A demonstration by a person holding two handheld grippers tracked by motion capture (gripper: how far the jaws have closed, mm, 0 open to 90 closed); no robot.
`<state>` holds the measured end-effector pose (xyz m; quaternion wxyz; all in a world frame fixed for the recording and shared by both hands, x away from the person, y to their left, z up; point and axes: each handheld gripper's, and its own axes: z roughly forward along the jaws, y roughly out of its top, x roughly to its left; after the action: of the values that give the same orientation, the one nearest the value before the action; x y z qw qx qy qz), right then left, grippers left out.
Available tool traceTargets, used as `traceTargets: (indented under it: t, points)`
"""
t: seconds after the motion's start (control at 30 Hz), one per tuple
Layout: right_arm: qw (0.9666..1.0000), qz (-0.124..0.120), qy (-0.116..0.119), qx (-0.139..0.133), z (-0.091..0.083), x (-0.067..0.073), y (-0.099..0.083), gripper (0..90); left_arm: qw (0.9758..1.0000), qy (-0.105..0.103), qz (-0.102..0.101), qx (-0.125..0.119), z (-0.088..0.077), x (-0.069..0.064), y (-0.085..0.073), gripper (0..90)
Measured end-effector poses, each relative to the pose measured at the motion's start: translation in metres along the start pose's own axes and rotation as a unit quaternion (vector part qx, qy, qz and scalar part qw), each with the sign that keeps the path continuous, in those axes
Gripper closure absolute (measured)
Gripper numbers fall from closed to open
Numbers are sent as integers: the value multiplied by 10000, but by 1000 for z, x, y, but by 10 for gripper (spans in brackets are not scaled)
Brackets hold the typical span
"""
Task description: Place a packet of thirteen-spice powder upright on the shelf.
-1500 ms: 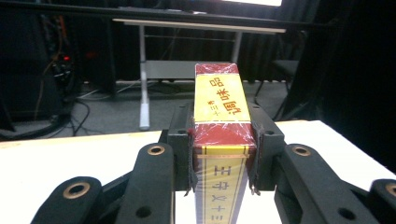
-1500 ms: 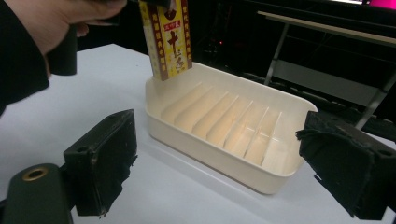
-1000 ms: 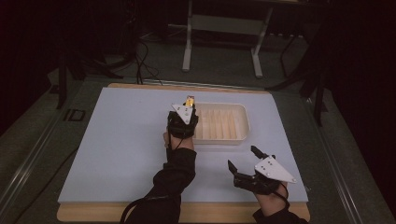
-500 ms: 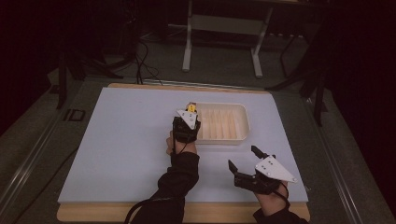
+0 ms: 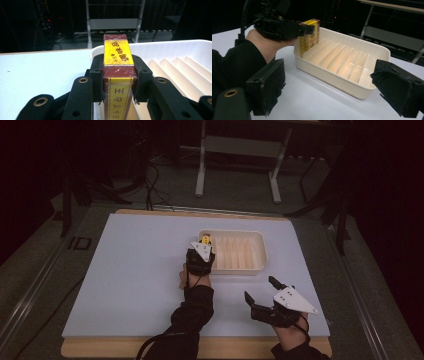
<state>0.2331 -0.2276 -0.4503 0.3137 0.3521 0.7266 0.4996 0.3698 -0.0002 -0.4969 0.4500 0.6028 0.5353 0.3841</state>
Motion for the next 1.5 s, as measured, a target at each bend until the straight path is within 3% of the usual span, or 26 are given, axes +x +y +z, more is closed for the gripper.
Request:
traceTargets:
  t: [0.3,0.37,0.5,0.57,0.7,0.73,0.77,0.83,0.9,0.97,1.0,1.07,1.17,1.3,1.33,1.4,1.47,1.5]
  points:
    - [10000,41,8,9,0,-1,0,111,9999,-14,74,131,0,0,2,674]
    - [10000,45,22,12,0,-1,0,111,9996,-161,38,220,2,3,4,655]
    - [10000,72,26,21,0,-2,0,111,9994,-197,139,257,0,3,7,525]
    - [10000,62,16,13,0,-2,0,111,9996,-150,85,233,-4,4,13,408]
    - [10000,71,4,5,0,-2,1,111,9993,-237,37,277,-11,5,21,271]
    - [10000,76,5,8,0,-2,1,111,9986,-438,64,301,-16,5,27,265]
    - [10000,74,1,9,0,-2,1,111,9986,-438,64,301,-16,5,27,241]
    - [10000,91,2,5,0,-3,1,111,9968,-706,153,356,-24,6,35,167]
    - [10000,86,-12,-2,0,-3,1,111,9957,-808,242,391,-30,7,39,108]
    - [9999,107,-24,8,0,-3,1,111,9930,-1050,249,491,-35,10,41,66]
    - [9999,109,-28,18,0,-4,0,111,9930,-1050,249,491,-35,10,41,28]
    - [9999,119,-26,28,1,-3,0,111,9888,-1382,211,527,-46,14,44,24]
    - [9999,105,-18,31,2,-3,0,111,9867,-1540,205,486,-53,16,46,24]
    - [9999,103,-10,44,2,-2,0,111,9794,-1977,218,360,-74,23,52,23]
    - [9999,103,-10,44,2,-2,0,111,9794,-1977,218,360,-74,23,52,22]
    - [9999,117,-1,47,2,-3,0,111,9723,-2309,126,344,-86,30,54,21]
    - [9999,138,18,51,2,-3,0,111,9668,-2532,86,332,-92,33,54,21]
    - [9999,138,18,51,2,-3,0,111,9668,-2532,86,332,-92,33,54,21]
